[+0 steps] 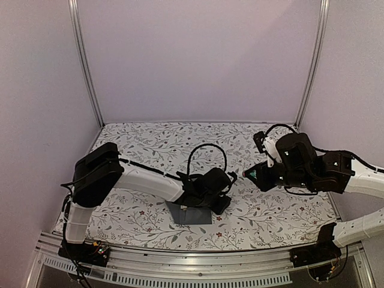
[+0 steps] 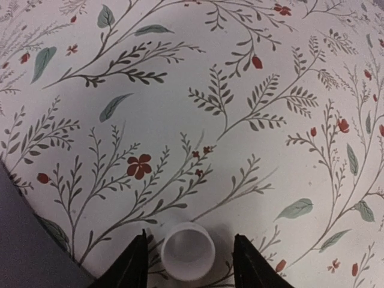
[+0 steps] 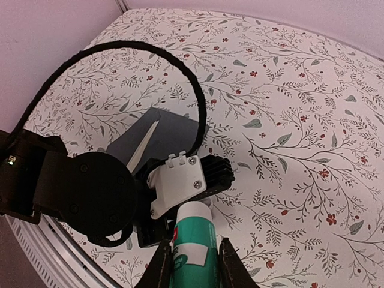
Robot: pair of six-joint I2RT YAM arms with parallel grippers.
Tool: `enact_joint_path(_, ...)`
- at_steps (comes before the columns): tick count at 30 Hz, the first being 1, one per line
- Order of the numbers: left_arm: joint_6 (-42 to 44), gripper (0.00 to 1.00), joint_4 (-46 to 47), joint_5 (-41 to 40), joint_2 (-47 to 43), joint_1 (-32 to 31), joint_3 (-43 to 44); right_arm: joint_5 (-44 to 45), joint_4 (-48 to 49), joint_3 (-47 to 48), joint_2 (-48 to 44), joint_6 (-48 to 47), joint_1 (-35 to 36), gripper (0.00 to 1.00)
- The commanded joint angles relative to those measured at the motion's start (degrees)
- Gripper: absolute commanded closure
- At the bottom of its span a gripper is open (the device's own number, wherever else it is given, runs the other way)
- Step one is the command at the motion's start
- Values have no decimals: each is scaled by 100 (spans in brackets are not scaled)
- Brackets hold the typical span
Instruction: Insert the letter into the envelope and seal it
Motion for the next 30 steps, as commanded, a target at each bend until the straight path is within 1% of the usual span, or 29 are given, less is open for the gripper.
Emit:
enact_joint_path(1, 90, 48, -94, 78, -180, 64, -165, -157, -566, 524, 153, -80, -34, 100)
enact_joint_path(4, 142, 43, -7, 173, -476, 64, -279, -261, -888, 891, 274, -111, -62, 100)
enact_joint_path(7, 144, 36, 14, 32, -885, 27, -506, -467, -1286, 1250, 457, -141, -142, 100)
enact_joint_path(13, 144, 21, 284, -105, -1996, 8, -1487, -1312, -1789, 1844, 903, -292, -571, 100)
enact_joint_path(15, 119, 15, 332, -244, -2414, 15, -1809, -1492, -1981, 2117, 1077, -341, -711, 100)
enact_joint_path(17, 106, 1, 404, -337, -2817, 58, -2136, -1841, -2184, 2396, 1336, -352, -832, 100)
enact_joint_path(20, 67, 0, 449, -408, -3360, 221, -2566, -2141, -2592, 2868, 1765, -375, -959, 100)
enact_joint_path(23, 51, 0, 499, -367, -3919, 477, -3045, -2356, -2830, 3123, 2156, -354, -1077, 100)
enact_joint_path(25, 62, 0, 752, -302, -4235, 635, -3304, -2524, -2883, 3156, 2349, -344, -1126, 100)
enact_joint_path(30, 76, 0, 798, -384, -4898, 948, -3772, -2888, -2885, 3001, 2882, -393, -1210, 100)
